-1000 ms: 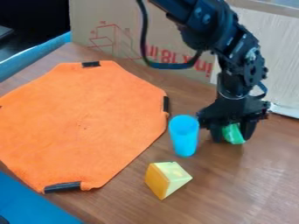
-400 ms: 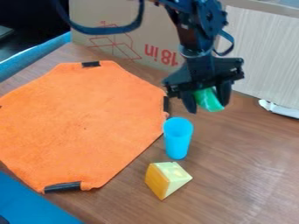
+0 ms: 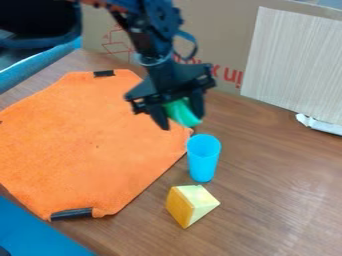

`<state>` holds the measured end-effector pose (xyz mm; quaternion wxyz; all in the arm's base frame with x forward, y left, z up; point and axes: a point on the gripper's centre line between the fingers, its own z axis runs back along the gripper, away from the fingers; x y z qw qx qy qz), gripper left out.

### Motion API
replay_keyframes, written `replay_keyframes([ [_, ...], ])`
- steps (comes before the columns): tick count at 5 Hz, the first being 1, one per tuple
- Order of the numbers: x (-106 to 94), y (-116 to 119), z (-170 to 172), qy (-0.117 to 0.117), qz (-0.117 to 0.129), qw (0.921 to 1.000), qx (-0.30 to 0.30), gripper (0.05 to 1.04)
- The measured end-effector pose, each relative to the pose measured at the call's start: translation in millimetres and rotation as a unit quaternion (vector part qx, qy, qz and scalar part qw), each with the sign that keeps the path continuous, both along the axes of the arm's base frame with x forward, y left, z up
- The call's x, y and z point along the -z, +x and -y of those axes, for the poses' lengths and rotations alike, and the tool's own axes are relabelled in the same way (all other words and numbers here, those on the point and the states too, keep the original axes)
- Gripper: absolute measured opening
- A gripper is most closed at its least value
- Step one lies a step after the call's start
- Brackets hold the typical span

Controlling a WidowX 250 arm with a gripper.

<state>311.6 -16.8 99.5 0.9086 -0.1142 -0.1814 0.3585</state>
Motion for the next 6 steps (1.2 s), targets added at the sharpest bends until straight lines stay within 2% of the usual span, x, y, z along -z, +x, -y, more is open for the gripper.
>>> replay_keyframes([
  [1,11.0,-13.8,-26.3,0.005,-0.008,0.9998,-0.018,0.686],
  [2,14.5,-15.7,-52.8,0.013,-0.006,0.9992,-0.039,0.686],
  [3,29.8,-10.6,-68.6,0.015,-0.027,0.9983,-0.048,0.686],
  [5,44.6,13.5,-94.1,0.023,-0.035,0.9965,-0.072,0.686],
  [6,58.5,16.4,-99.1,0.029,-0.046,0.9955,-0.078,0.686],
])
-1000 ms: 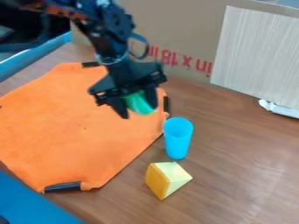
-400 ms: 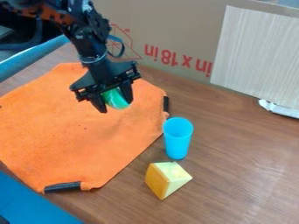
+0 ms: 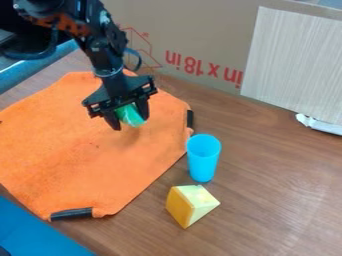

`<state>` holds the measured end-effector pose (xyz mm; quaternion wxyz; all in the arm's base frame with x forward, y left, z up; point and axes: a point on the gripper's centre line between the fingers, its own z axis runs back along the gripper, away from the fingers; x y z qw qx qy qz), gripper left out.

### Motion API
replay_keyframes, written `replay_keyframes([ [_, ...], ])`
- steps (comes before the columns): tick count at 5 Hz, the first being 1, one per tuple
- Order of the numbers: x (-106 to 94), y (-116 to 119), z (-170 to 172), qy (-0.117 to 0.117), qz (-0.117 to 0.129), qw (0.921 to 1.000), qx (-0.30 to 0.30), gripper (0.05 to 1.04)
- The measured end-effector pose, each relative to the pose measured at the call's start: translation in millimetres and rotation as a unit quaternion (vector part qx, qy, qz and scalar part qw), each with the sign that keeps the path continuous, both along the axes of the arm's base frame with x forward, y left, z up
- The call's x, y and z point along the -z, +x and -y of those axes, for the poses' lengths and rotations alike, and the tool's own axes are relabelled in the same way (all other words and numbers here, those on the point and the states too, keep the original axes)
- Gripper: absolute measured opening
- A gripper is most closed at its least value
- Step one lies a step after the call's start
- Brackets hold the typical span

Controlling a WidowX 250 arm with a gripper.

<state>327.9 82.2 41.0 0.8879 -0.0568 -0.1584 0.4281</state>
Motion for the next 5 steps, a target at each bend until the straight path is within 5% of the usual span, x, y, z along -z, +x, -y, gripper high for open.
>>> replay_keyframes([
  [2,15.5,10.0,6.1,0.012,-0.010,0.9999,0.002,0.748],
  [3,17.5,6.9,5.7,0.013,-0.023,0.9997,-0.002,0.986],
  [5,-1.5,5.1,5.6,0.030,-0.052,0.9982,0.003,1.001],
])
